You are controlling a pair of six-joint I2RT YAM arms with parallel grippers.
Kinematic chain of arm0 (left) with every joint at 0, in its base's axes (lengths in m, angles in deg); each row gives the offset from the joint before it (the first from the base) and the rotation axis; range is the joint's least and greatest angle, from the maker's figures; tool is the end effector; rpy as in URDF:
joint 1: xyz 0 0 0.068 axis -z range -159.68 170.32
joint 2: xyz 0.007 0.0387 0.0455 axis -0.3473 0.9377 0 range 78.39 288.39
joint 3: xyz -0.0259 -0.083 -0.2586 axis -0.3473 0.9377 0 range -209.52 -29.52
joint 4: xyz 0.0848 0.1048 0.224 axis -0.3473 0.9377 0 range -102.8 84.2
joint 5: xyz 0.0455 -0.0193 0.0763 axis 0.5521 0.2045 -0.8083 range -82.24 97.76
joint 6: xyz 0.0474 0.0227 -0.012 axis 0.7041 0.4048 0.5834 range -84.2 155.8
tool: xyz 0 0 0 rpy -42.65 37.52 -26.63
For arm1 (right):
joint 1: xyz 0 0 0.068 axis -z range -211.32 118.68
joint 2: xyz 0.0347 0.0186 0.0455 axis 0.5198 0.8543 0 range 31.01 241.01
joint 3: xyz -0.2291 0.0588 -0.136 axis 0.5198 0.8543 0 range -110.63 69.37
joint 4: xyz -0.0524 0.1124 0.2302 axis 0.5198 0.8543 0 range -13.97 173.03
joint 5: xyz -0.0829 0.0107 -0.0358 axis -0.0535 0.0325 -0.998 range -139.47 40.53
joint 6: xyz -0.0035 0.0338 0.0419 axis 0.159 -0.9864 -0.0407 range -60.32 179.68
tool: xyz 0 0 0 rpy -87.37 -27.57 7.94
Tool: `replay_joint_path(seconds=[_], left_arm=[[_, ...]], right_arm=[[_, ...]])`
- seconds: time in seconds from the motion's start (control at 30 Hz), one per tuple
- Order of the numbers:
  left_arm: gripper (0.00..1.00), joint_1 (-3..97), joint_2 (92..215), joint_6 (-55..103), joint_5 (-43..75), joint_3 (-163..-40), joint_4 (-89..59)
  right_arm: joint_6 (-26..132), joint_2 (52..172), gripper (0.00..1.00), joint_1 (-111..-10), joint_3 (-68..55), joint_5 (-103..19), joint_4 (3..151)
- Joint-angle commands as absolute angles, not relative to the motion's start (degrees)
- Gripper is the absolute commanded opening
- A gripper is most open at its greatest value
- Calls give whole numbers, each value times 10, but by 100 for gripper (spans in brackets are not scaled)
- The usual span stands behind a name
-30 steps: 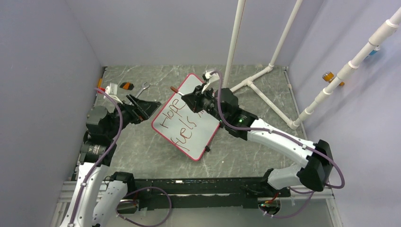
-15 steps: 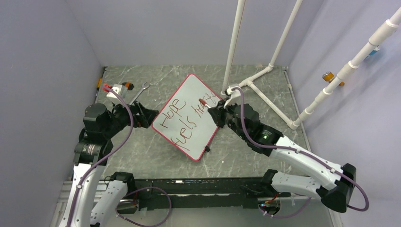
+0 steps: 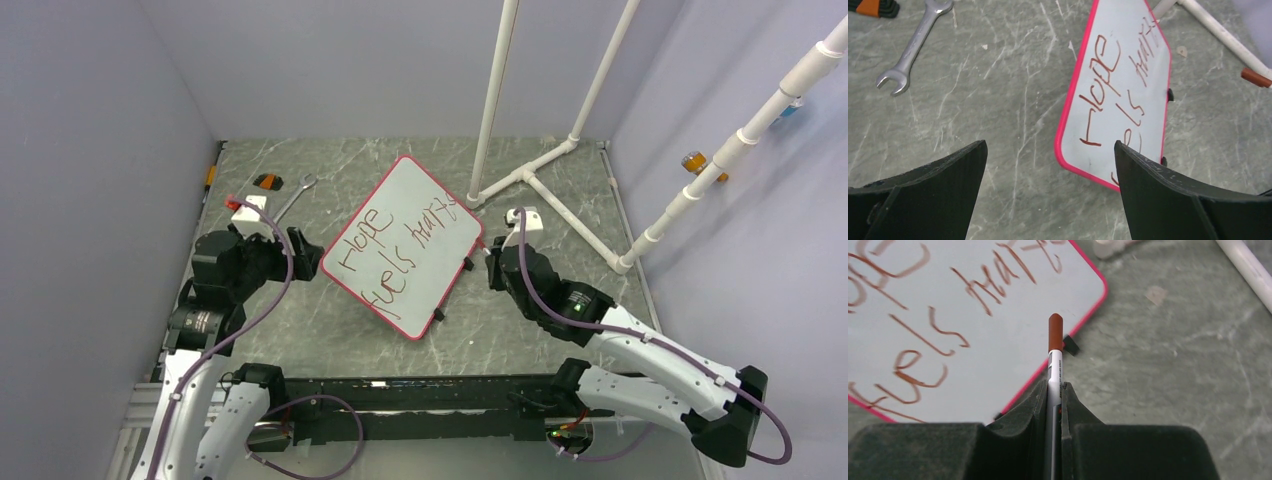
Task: Write a sentence on the whiteboard
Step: Put down the whiteboard marker at the center of the board.
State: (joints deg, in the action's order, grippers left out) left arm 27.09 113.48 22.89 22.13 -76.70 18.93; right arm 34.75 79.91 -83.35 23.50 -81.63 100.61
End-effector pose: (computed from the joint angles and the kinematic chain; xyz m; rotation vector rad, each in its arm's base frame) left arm 0.1311 -0.0245 0.3388 0.0675 1.9294 -0.4704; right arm 0.1298 0.1353 0.3112 -0.1265 1.9819 0.2956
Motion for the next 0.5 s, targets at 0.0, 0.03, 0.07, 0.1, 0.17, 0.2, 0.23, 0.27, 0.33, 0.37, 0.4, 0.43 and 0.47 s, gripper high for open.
replay_joint_path(seconds=[0.0, 0.03, 0.07, 0.1, 0.17, 0.2, 0.23, 0.27, 0.33, 0.37, 0.4, 0.43, 0.47], left_arm=[[99, 271, 1126, 243, 178, -757, 176], [99, 271, 1122, 244, 169, -755, 176], [99, 271, 1119, 243, 161, -752, 176], [99, 271, 1116, 243, 154, -751, 176], [99, 271, 1112, 243, 147, -750, 176], [99, 271, 1111, 243, 145, -749, 175], [99, 271, 1110, 243, 143, -749, 174], [99, 271, 1111, 243, 142, -749, 175], [99, 271, 1112, 242, 140, -750, 175], [99, 271, 1113, 242, 140, -749, 174], [99, 271, 1114, 242, 140, -749, 175], [99, 271, 1115, 242, 138, -750, 175], [99, 271, 1116, 241, 134, -750, 175]], right_arm=[[277, 798, 0, -829, 254, -885, 1073], [266, 799, 0, -825, 258, -887, 1080], [257, 801, 0, -817, 262, -886, 1086], [251, 805, 0, -808, 267, -882, 1088], [249, 808, 0, -778, 277, -857, 1084], [251, 808, 0, -757, 282, -839, 1078], [252, 809, 0, -739, 288, -822, 1071], [256, 810, 0, -719, 293, -803, 1061], [261, 816, 0, -685, 301, -767, 1045], [264, 821, 0, -669, 306, -748, 1035], [264, 826, 0, -656, 312, -730, 1025], [263, 832, 0, -640, 318, -709, 1015], [261, 837, 0, -629, 324, -694, 1006]])
